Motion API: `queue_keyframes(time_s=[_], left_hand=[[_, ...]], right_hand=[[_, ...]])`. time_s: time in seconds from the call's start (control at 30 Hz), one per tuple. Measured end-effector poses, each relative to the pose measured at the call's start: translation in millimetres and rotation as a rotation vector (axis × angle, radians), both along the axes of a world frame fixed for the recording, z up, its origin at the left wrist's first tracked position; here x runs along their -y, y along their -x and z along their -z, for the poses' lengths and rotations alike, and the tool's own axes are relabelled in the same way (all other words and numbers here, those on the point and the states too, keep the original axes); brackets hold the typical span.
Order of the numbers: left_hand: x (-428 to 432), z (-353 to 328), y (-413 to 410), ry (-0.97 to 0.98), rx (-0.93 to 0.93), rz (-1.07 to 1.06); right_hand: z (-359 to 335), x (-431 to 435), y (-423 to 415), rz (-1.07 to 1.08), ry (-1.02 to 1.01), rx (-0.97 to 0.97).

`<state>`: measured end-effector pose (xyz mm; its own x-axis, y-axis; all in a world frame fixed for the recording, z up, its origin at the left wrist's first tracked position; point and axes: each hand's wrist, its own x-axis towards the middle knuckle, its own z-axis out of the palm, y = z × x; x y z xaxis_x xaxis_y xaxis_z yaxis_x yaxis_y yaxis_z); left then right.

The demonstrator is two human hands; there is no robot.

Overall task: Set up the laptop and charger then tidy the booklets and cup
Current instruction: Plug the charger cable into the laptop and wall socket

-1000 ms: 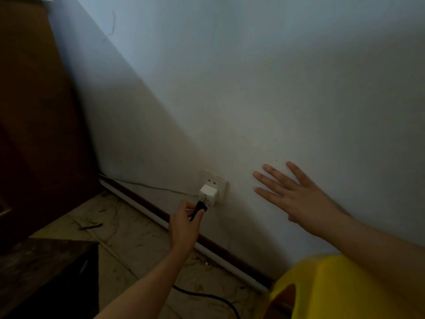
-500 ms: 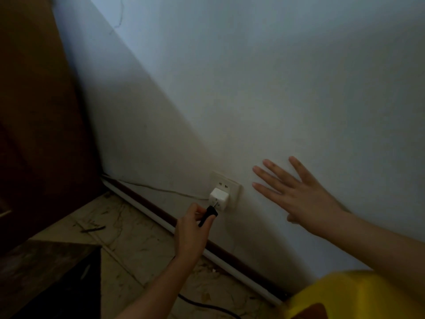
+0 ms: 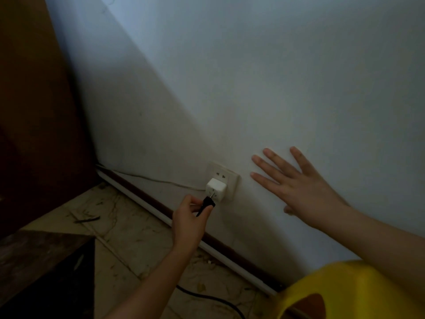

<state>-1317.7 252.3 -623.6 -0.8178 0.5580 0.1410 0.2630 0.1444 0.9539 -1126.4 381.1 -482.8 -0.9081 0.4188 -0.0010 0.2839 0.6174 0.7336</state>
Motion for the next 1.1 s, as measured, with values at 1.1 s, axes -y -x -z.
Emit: queue_keyframes(time_s=[1.1], left_hand=[[-10, -22, -2, 0.241, -0.074, 0.074]], right_hand=[[3, 2, 2, -0.017, 0.042, -0.053]])
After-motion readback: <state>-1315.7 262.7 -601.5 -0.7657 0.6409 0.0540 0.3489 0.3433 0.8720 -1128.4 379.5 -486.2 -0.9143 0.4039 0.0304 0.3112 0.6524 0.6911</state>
